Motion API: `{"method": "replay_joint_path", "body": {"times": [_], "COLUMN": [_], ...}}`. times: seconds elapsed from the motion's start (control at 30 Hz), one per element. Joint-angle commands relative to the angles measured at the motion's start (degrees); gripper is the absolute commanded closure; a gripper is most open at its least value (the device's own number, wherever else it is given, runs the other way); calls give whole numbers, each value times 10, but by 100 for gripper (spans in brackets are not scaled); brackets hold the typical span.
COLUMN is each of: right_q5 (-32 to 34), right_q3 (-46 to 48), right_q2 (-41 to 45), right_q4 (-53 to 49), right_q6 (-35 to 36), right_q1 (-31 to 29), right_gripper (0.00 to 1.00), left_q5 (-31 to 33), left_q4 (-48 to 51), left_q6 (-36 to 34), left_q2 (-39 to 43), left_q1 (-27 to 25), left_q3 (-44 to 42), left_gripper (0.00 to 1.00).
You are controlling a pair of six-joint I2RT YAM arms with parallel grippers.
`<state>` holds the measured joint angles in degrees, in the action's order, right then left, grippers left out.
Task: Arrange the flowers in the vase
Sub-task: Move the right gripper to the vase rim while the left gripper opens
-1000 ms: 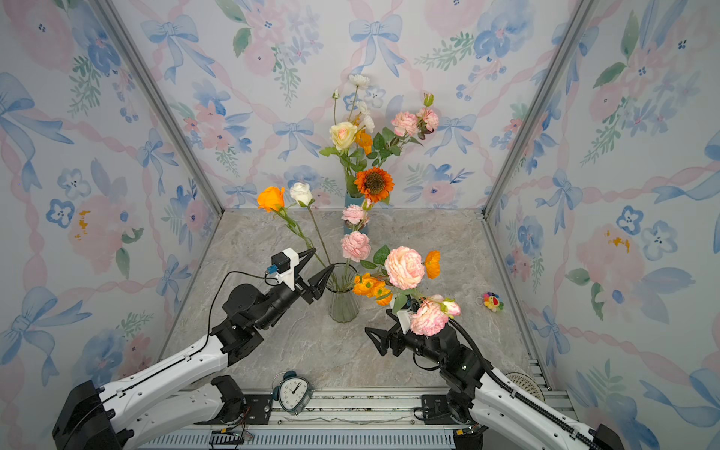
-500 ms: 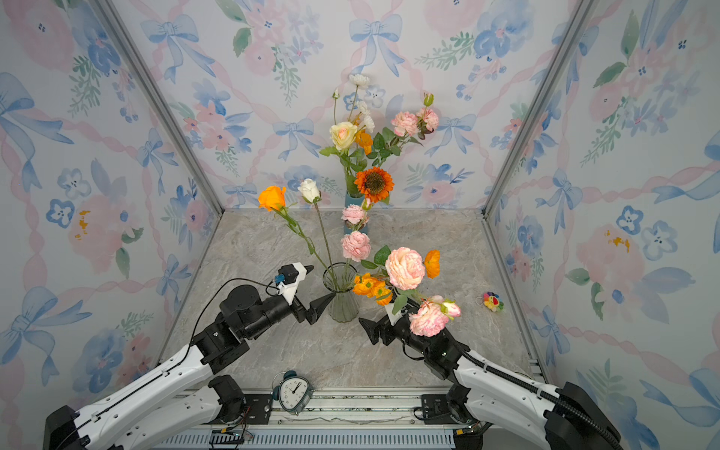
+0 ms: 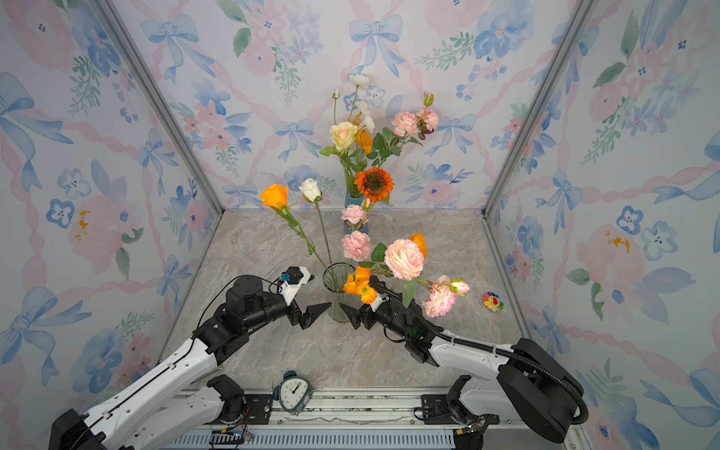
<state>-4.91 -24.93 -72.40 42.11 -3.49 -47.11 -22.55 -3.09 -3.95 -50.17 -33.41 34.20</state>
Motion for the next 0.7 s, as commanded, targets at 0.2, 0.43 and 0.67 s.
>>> {"method": "replay_joint_path", "body": {"times": [0.2,0.43,0.67], "right_q5": [-5,-26,-31], "right_q3": [-65,-84,-109], "right_q2": [-76,-141,-151], "right_q4": [65,136,123], "right_q6": [27,12,9], "right_q1": [-7,-6,-6], "right_gripper": [3,3,9], "left_q5": [-54,-58,-74], "left_q4": [4,1,-1], "left_q6": [-21,-29,-31], "left_q2": [-14,-17,-27], "left_q1": [4,7,10], "left_q3": [3,-10,-8], "left_gripper": [2,2,2]}}
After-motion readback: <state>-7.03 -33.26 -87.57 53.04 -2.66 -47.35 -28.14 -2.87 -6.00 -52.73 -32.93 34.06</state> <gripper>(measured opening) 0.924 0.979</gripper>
